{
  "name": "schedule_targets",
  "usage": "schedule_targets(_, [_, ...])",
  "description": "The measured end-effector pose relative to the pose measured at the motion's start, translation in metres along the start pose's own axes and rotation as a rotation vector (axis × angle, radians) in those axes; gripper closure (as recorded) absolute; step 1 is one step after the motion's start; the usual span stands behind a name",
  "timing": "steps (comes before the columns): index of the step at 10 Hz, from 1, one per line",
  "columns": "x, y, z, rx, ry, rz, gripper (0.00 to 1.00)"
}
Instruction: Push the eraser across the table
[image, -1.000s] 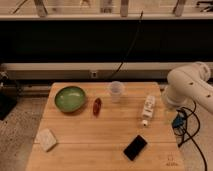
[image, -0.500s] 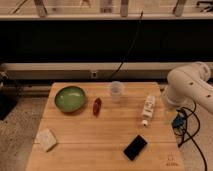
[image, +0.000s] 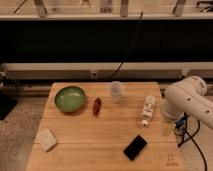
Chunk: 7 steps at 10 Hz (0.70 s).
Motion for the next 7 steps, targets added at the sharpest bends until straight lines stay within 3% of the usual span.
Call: schedule_targets(7, [-0.007, 0.03, 0.025, -0.007, -0.023, -0.003, 0.2])
